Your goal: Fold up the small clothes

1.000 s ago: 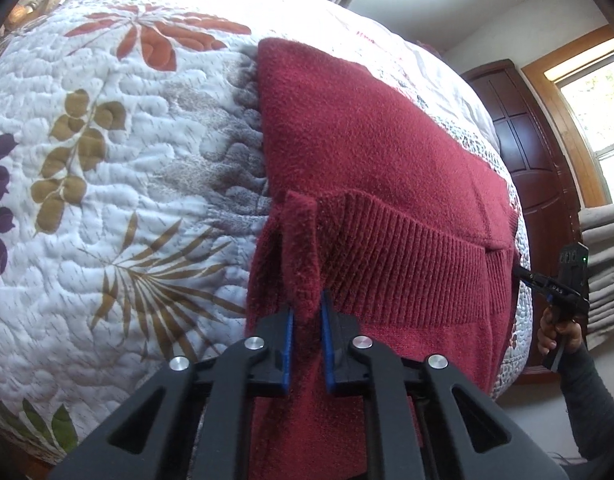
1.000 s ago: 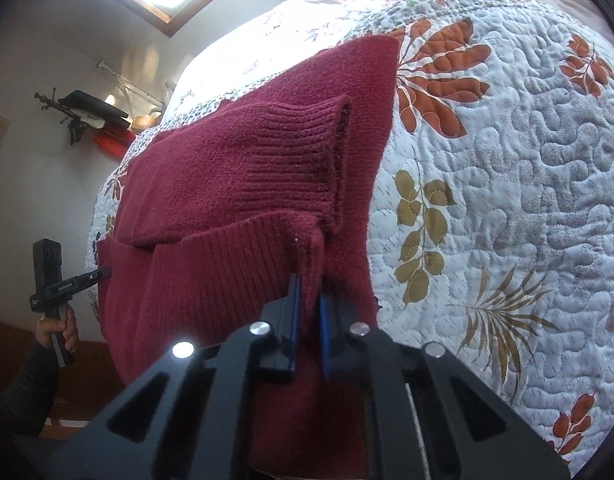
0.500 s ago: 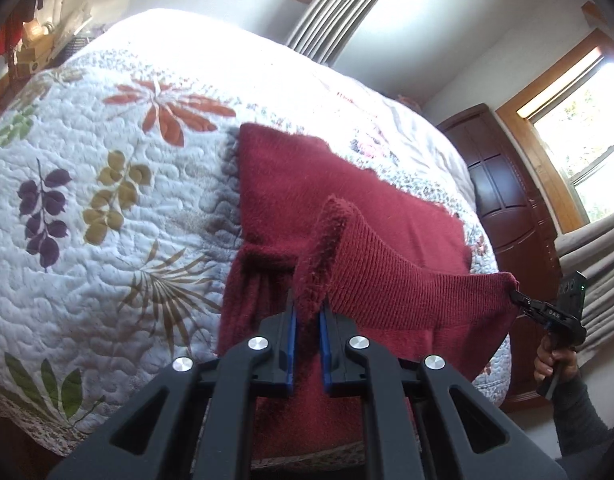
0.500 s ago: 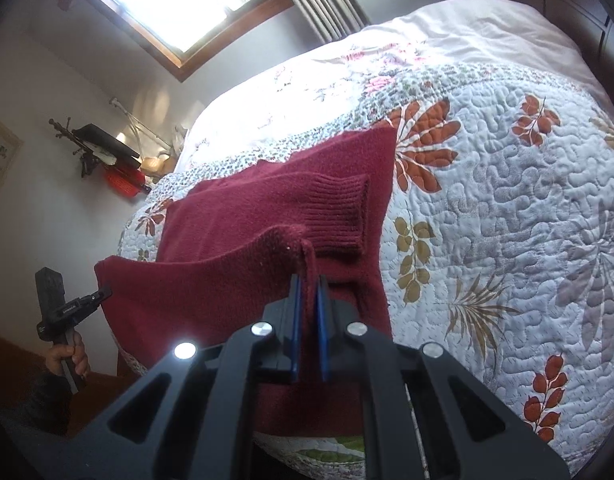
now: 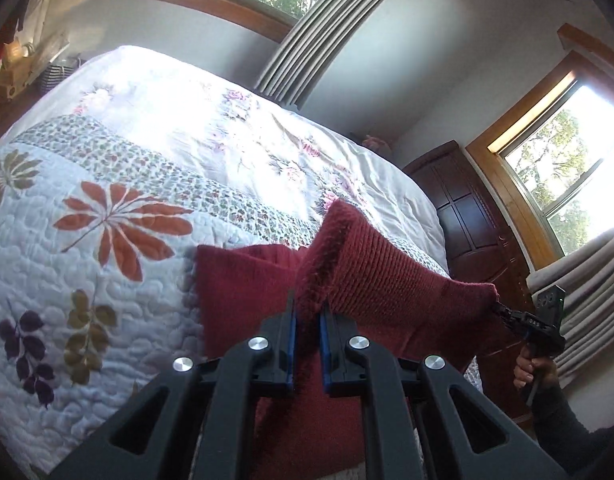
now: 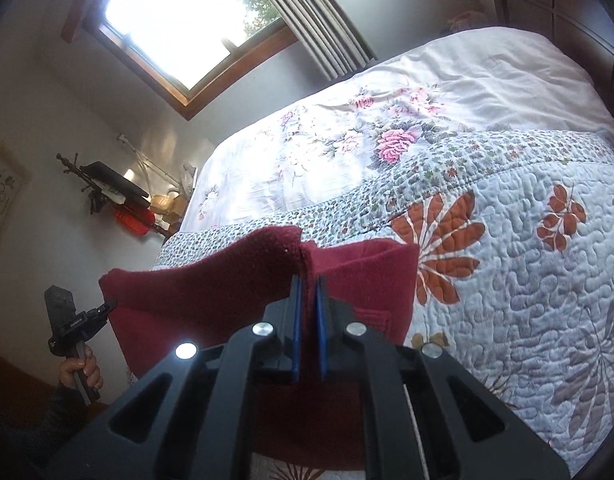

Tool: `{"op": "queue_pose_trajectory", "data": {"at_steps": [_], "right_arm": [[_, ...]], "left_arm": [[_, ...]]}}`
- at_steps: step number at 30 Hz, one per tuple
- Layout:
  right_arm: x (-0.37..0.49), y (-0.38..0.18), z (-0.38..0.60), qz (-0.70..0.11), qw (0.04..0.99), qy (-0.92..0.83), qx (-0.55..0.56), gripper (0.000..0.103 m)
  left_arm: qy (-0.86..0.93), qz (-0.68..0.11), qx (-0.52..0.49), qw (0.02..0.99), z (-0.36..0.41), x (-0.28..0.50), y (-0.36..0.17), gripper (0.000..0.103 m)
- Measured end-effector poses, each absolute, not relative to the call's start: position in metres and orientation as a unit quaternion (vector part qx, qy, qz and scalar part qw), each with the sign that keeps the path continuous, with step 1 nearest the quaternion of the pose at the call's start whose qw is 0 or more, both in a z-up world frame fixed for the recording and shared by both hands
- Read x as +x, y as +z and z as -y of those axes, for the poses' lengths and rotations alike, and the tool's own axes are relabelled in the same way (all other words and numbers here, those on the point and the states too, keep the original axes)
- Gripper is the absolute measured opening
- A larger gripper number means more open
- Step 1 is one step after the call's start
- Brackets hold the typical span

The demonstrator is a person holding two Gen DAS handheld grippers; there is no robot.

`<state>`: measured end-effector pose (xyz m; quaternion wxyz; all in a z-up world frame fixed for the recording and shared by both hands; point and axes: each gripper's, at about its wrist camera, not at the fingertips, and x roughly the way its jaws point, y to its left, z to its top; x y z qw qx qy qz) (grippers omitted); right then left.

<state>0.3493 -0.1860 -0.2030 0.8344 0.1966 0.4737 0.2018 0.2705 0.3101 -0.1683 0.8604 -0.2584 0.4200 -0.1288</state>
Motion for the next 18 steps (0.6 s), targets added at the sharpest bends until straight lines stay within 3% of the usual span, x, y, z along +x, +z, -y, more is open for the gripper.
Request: {"op": "queue_pose_trajectory", "data": {"at_steps": [10,18], "right_arm": [[0.417,-0.212,0.185,-0.48,0.838,0.181,0.185,0.005],[0.461,-0.277,0.181,-0.545,0.806,0.151,0.178,0.005]], "left_arm": [[-0.146,-0.431,-0.261,0.852,-0.315,0.356,-0.178,0.008],[-0.115,-0.507,-0.3,0.8,-0.33,0.396,-0.255,0.008]]}}
